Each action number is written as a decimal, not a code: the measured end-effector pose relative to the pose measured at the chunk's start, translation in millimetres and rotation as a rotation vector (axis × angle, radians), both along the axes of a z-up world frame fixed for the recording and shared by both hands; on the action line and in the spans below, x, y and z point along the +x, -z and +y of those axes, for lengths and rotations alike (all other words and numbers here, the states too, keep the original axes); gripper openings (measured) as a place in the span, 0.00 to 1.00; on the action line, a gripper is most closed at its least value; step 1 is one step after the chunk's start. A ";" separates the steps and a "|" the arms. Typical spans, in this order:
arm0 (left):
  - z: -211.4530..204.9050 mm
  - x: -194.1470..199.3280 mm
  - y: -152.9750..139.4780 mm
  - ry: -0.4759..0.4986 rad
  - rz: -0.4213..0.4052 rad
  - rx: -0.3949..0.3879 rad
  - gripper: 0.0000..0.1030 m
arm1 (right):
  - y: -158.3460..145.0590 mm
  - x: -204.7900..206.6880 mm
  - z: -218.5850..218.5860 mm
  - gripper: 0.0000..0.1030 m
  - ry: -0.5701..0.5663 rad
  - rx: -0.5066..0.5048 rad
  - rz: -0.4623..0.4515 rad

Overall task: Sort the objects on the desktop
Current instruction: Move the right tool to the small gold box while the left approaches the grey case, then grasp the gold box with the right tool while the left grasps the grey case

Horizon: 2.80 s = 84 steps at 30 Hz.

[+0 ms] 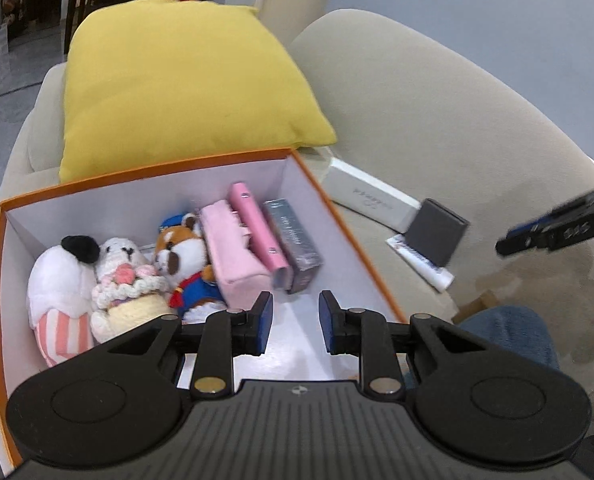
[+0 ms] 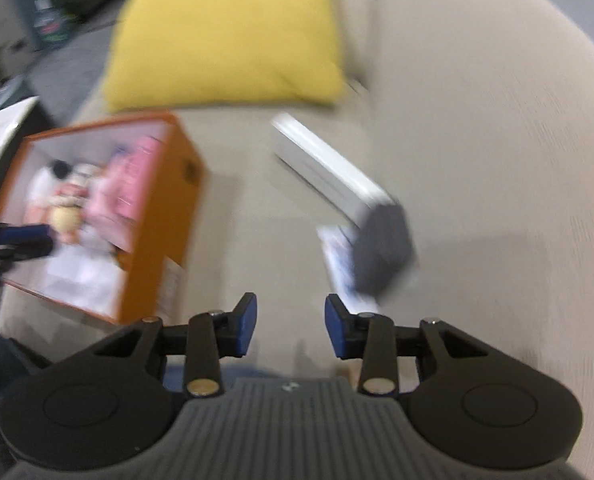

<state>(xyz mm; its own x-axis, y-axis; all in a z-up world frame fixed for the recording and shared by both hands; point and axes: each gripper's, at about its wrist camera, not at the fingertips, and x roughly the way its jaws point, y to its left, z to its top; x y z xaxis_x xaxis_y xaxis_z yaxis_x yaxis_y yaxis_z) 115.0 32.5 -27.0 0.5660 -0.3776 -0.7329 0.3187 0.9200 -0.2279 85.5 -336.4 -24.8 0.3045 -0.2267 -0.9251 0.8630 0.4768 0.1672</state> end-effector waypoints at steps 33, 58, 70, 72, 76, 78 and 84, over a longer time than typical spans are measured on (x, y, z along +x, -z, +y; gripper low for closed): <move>-80.8 -35.6 -36.7 0.142 -0.090 0.002 0.28 | 68.2 -15.6 46.5 0.66 -1.175 0.074 0.413; -125.5 25.1 -14.1 0.207 0.034 -0.004 0.28 | 99.2 7.7 33.3 0.60 -1.281 0.054 0.428; -193.6 100.8 8.4 0.222 0.173 -0.134 0.53 | 55.5 -11.0 -12.4 0.60 -1.058 0.124 0.307; -203.8 117.8 18.8 0.187 0.216 -0.153 0.53 | 54.1 -7.7 -22.0 0.60 -1.046 0.145 0.286; -220.8 148.0 43.4 0.129 0.322 -0.180 0.54 | 59.3 -7.7 -34.1 0.60 -1.022 0.197 0.259; -226.6 158.9 54.4 0.108 0.363 -0.192 0.54 | 62.4 -5.3 -39.5 0.60 -1.017 0.225 0.248; -234.6 176.4 73.1 0.085 0.434 -0.194 0.55 | 59.2 1.0 -48.3 0.61 -0.977 0.288 0.221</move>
<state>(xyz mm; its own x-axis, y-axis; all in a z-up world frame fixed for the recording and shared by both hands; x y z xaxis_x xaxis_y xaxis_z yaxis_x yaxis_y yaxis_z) 291.4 -202.0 -100.0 0.1850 -0.5625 -0.8059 0.2283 0.8222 -0.5214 86.4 -384.7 -84.0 0.0539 0.2653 -0.9627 0.1480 0.9513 0.2705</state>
